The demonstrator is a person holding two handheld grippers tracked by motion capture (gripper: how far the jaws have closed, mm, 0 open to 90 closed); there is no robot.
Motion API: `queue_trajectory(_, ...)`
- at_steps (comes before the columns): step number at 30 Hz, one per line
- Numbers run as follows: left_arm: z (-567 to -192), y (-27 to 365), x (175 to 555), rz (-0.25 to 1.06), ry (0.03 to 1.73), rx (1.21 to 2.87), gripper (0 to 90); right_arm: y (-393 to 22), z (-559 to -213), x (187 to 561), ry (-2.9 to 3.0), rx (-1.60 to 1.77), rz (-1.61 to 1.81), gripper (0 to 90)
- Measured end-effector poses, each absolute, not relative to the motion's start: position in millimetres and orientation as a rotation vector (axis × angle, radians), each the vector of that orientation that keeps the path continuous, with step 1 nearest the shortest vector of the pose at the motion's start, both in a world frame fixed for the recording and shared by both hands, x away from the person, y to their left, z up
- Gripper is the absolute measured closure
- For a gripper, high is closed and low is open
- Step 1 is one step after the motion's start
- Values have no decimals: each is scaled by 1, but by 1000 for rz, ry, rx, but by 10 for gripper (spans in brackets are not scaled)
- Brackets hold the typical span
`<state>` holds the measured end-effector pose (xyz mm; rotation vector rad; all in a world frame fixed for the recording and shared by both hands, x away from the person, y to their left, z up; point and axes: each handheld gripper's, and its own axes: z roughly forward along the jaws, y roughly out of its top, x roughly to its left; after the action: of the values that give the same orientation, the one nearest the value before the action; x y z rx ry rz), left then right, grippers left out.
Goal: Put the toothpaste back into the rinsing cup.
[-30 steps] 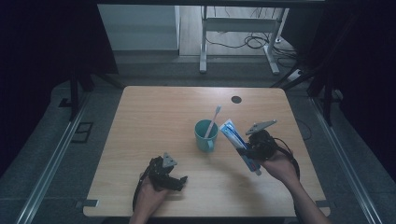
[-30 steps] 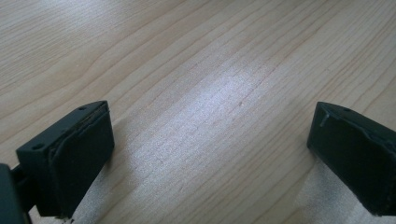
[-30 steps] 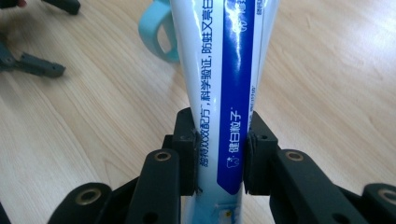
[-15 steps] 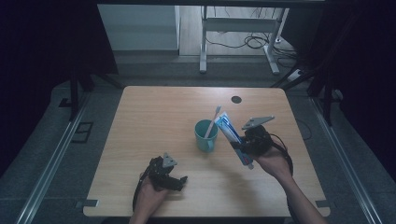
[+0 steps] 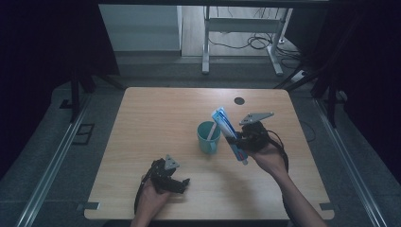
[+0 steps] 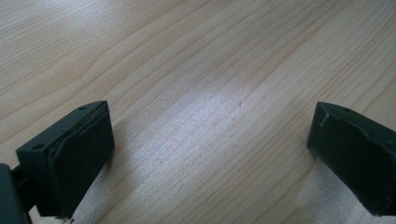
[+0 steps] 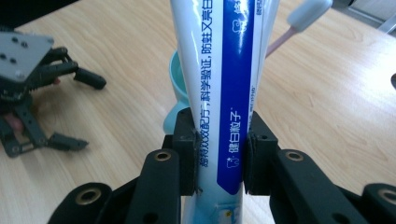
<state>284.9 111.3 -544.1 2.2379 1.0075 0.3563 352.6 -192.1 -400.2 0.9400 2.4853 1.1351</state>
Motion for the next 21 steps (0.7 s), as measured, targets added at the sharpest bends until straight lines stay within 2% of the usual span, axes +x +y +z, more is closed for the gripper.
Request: queue_trajectory(21, -544, 111, 285, 357, 1006, 2238, 7, -178, -387, 378, 2369, 961, 1264, 705)
